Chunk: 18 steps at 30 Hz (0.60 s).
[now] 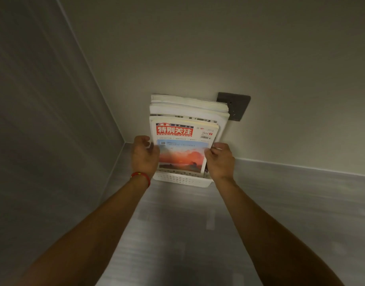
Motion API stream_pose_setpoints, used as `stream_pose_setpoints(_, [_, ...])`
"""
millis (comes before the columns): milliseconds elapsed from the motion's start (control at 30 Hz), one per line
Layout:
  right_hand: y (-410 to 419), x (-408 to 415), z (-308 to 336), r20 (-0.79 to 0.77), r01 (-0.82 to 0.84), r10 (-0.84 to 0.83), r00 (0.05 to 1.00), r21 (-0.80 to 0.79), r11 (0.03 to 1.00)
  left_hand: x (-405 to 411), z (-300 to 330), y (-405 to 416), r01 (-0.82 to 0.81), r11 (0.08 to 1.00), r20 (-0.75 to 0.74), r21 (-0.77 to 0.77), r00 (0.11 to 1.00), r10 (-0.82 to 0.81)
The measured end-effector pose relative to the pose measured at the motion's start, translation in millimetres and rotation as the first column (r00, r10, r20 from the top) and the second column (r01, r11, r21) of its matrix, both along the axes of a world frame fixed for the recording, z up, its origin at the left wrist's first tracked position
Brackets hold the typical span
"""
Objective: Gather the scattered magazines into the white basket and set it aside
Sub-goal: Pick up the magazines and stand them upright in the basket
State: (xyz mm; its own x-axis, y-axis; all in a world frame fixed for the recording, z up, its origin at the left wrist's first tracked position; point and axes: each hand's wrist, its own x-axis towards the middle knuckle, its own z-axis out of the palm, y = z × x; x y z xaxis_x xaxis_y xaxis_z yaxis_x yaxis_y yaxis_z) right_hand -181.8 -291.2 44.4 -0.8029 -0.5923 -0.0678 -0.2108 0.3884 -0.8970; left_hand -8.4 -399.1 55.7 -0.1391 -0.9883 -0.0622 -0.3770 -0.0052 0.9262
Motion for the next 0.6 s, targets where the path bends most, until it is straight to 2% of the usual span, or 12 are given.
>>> stream_pose_setpoints(67, [1, -2, -5, 0.002, -0.01, 0.01, 1.0, 0.0, 1.0, 1, -6, -3, 0.011, 1.0, 0.04, -0.007, 0.999, -0.01])
stream_pose_setpoints(167, [6, -5, -14, -0.076, -0.015, 0.016, 0.997, 0.016, 1.0, 3, -16, -13, 0.069, 0.998, 0.129, -0.007, 0.989, -0.067])
stream_pose_setpoints(233, [9, -13, -22, -0.098, -0.026, 0.036, 0.994, 0.106, 0.994, 5, -21, -22, 0.14, 0.989, 0.203, 0.042, 0.968, -0.146])
stream_pose_setpoints(333, [10, -25, -28, 0.07, -0.192, 0.18, 0.981, 0.239, 0.952, 4, -22, -31, 0.285, 0.946, 0.156, 0.153, 0.939, -0.308])
stream_pose_setpoints(433, [-2, -32, -26, 0.197, -0.304, 0.269, 0.943, 0.174, 0.937, -4, -20, -41, 0.385, 0.894, 0.048, 0.227, 0.913, -0.405])
stream_pose_setpoints(500, [-11, -35, -26, 0.286, -0.302, 0.264, 0.921, 0.094, 0.949, -7, -18, -48, 0.421, 0.867, -0.035, 0.267, 0.903, -0.428])
stream_pose_setpoints(600, [-23, -39, -29, 0.412, -0.233, 0.195, 0.89, 0.044, 0.971, -6, -16, -54, 0.449, 0.85, -0.052, 0.276, 0.89, -0.453])
